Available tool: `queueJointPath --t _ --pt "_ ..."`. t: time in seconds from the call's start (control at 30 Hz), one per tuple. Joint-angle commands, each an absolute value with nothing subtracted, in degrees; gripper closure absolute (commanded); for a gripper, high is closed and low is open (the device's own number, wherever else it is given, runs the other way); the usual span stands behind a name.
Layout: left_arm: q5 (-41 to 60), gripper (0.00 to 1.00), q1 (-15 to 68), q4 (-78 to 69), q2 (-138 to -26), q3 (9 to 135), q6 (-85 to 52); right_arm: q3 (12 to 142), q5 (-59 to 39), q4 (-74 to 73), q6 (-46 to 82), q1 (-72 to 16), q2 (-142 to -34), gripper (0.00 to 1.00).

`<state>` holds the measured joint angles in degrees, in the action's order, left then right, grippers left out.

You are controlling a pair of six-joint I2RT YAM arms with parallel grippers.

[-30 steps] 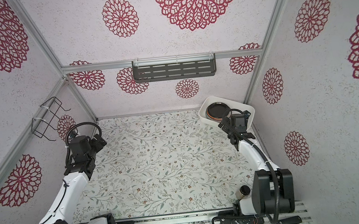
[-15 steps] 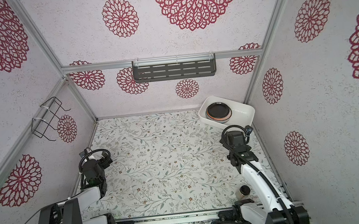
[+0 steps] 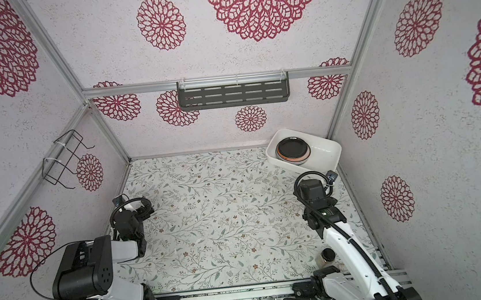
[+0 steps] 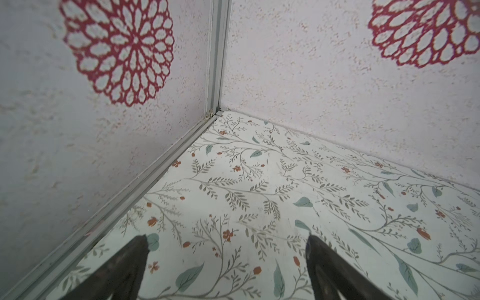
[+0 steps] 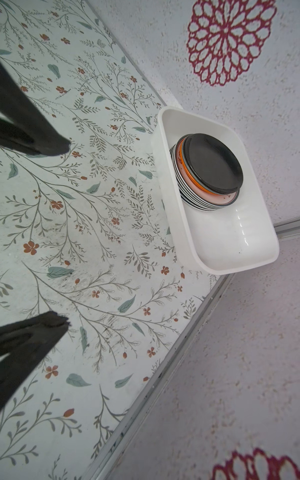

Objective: Place the plates into the plastic bin on the countertop

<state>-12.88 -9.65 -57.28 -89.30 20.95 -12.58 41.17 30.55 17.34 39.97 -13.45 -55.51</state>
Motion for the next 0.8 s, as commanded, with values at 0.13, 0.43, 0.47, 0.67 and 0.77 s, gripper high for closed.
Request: queueJointPath --t 0.13,0.43,0.47,0.67,0.77 --pt "-12.13 0.03 -8.93 -54.67 -89.21 22.16 -10.71 33.18 39.22 -4.96 24.05 -13.71 -61.15 0.01" --pt "-12.22 0.03 -8.83 -54.67 -89.22 22.17 -10.59 13.16 39.16 -55.23 5.49 -10.55 -70.16 0.01" --pt "-12.23 0.03 -8.86 -54.67 -89.23 22.23 -10.55 12.94 38.33 -56.99 4.43 -10.08 -71.79 0.01" --pt "-12.30 0.03 -8.82 -54.65 -89.21 22.20 -10.50 13.91 32.58 -66.77 0.19 -8.42 -82.35 0.01" --pt "-12.40 0.03 -8.73 -54.59 -89.30 22.24 -10.54 13.91 28.90 -69.22 0.14 -7.32 -85.24 0.01"
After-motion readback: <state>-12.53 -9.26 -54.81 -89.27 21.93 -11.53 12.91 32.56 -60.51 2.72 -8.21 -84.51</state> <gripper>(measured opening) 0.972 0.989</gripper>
